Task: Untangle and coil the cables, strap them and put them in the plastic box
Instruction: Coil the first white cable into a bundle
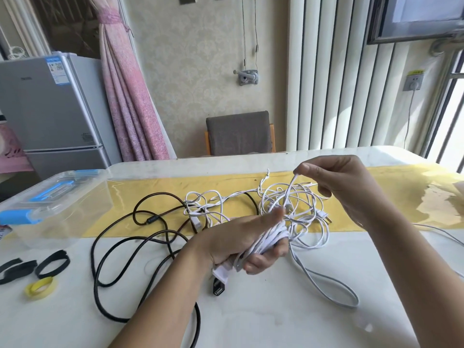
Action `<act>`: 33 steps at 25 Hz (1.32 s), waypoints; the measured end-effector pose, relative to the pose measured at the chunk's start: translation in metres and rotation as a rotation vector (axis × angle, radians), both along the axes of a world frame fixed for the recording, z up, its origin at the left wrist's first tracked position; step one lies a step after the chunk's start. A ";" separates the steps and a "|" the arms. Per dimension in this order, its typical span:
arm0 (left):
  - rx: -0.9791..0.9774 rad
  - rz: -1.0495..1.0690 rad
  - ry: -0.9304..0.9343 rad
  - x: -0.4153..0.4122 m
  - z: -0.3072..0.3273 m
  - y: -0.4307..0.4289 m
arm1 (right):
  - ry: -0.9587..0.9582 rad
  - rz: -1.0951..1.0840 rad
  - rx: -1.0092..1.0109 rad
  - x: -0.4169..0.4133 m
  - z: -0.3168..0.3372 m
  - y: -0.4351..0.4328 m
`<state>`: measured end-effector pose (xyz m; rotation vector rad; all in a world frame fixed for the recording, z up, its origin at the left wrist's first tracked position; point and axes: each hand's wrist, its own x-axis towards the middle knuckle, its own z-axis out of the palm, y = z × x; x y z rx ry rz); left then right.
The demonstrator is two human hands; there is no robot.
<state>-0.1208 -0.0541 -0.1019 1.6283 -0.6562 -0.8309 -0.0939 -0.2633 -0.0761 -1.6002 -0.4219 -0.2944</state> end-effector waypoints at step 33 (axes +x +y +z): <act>0.012 0.451 -0.400 0.021 -0.010 0.000 | 0.012 0.416 -0.317 -0.014 0.001 0.021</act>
